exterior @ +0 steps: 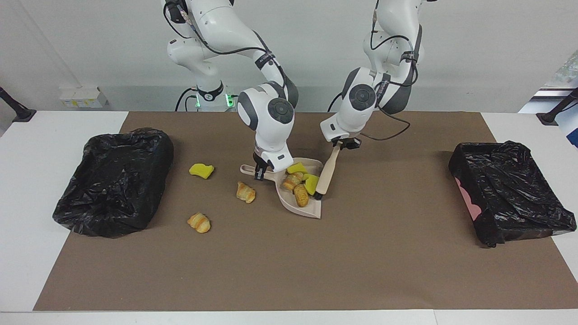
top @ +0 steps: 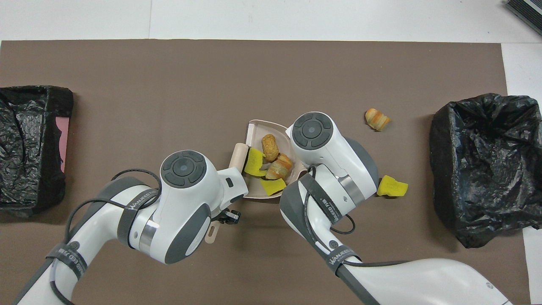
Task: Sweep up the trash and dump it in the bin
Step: 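Sweep more sponge and bread into the dustpan with the left gripper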
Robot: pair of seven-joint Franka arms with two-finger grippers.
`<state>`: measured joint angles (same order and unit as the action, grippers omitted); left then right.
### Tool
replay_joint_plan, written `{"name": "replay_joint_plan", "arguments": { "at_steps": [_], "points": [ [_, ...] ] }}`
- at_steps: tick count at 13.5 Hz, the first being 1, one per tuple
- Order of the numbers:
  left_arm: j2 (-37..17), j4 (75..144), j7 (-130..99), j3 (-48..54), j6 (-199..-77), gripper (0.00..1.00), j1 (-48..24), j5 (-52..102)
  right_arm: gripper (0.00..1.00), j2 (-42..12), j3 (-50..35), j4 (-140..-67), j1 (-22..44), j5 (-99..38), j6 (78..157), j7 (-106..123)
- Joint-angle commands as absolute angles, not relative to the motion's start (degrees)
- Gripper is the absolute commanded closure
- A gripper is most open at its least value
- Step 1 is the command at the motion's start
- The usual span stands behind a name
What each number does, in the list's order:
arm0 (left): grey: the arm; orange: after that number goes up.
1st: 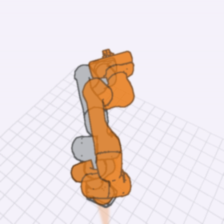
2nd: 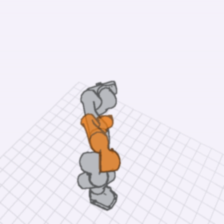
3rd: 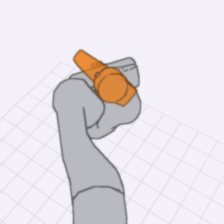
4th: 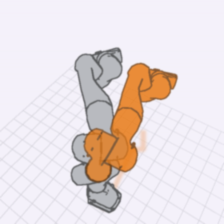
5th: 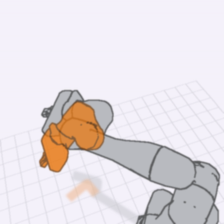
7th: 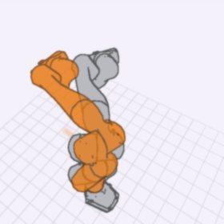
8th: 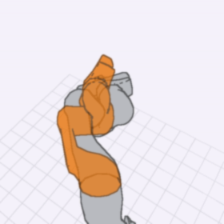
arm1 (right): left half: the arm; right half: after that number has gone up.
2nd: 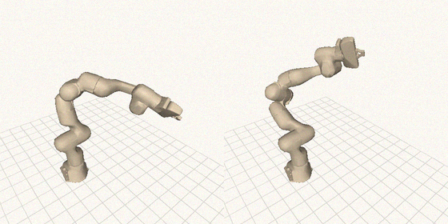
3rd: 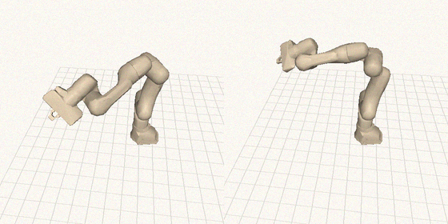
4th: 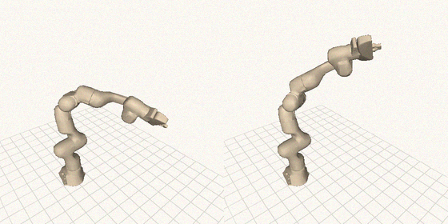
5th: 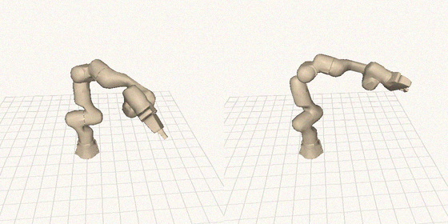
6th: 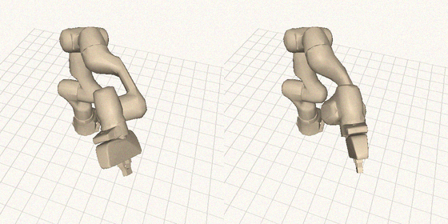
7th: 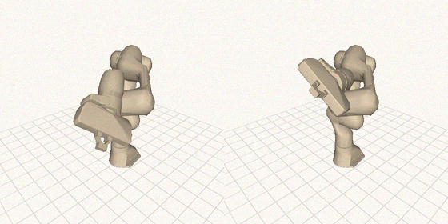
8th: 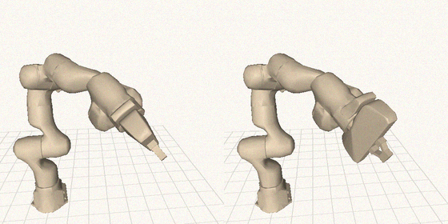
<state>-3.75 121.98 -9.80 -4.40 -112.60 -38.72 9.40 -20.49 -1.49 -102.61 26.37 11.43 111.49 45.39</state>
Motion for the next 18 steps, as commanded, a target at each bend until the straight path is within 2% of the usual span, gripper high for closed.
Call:
{"name": "replay_joint_plan", "arguments": {
  "at_steps": [1,6,9,11,14,18],
  "points": [
    [-2.5,121.1,-14.2,-5.9,-109.0,1.00,-38.2,10.4,1.00,-19.8,-2.0,-104.5,25.2,9.4,114.9,44.6],
    [0.2,120.4,-17.0,-6.2,-104.3,1.00,-37.7,9.9,1.00,-20.7,-2.0,-104.7,23.0,5.0,120.6,51.7],
    [2.4,121.9,-24.8,-5.9,-100.8,1.00,-38.7,9.8,1.00,-20.3,-2.0,-103.3,19.9,1.8,120.6,57.9],
    [5.0,125.9,-30.5,-5.5,-103.6,1.00,-42.1,9.8,1.00,-19.9,-2.0,-100.7,17.8,-0.6,116.7,62.7],
    [10.9,135.8,-39.4,-5.4,-114.1,1.00,-47.7,9.8,1.00,-19.5,-1.8,-94.8,14.1,-0.4,107.9,67.2],
    [16.9,142.8,-46.0,-5.2,-115.8,1.00,-53.9,9.8,1.00,-17.7,-1.4,-91.1,9.5,0.7,101.9,68.6]
  ]
}}
